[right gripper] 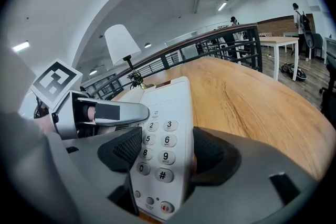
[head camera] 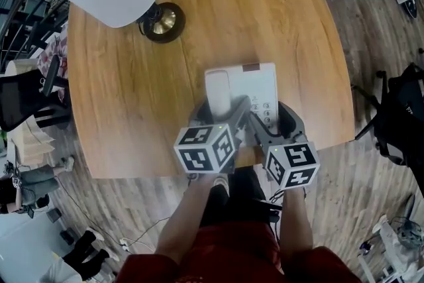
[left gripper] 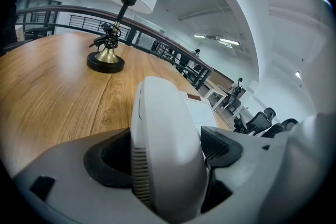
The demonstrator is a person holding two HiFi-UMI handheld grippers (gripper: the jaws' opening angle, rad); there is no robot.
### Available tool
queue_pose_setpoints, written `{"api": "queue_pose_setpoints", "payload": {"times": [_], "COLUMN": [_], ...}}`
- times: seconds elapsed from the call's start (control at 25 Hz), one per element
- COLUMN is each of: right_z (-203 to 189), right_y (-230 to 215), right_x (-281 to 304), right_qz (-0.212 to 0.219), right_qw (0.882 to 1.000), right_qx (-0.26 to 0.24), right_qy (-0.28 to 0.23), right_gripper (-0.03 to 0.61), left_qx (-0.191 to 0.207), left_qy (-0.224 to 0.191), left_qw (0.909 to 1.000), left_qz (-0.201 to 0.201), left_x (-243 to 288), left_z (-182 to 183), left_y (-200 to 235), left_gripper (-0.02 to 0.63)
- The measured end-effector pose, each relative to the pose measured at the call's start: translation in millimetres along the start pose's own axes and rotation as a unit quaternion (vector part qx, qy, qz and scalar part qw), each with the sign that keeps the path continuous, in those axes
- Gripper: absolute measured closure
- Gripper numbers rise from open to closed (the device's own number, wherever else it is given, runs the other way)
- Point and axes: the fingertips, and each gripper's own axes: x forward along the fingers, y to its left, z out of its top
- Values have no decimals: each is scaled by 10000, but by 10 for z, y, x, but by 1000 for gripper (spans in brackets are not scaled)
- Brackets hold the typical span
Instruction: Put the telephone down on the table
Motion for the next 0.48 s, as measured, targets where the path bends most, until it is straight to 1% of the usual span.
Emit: {"api": "queue_pose_setpoints", "payload": {"times": [0.2, 0.48], "right_z": [-63, -53], "right_y": [-11, -23], "right_x": [36, 42], "right_qz": [-3, -1], "right_qw": [9997, 9993], "right_qx": [252, 374], "right_qy": [50, -31], "right_gripper": [281, 281], "left_qx": [172, 194], "left_qy": [111, 116], "left_qw": [9998, 9997], "left_qz": [50, -2], "left_x": [35, 34], "left_z": [-32, -41], "left_y": [23, 32], "left_gripper": [216, 216]}}
